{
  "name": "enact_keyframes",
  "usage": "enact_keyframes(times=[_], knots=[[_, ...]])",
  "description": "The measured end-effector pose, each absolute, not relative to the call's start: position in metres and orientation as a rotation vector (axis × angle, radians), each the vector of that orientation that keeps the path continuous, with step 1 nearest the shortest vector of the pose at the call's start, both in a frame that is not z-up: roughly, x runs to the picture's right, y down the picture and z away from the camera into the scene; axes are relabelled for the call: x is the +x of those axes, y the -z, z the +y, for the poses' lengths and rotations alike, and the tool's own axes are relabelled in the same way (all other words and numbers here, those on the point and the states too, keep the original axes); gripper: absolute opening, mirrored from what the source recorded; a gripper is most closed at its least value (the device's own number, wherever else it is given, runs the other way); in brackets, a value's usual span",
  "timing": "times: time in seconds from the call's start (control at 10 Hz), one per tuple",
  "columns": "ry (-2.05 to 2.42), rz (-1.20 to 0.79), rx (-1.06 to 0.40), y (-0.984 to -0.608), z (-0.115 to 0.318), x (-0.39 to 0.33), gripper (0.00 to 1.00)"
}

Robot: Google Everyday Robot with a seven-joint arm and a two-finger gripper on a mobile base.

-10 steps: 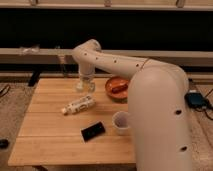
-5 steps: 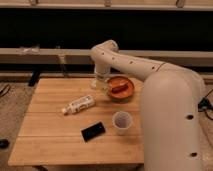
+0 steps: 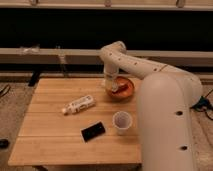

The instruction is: Place the white sponge in the ceramic bowl

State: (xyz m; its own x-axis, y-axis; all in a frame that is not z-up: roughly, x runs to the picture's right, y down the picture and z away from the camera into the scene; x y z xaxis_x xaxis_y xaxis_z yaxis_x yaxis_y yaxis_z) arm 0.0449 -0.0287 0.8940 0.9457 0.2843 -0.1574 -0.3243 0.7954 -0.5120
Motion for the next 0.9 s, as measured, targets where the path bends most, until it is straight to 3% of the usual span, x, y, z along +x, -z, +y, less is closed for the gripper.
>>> enact_keyframes(times=[0.6,0.9], knots=[[-0.356,0.173,-0.491,-0.926,-0.047,0.062,0.79],[-0.356,0.191,-0.464,-0.929,-0.051,0.059,0.80]])
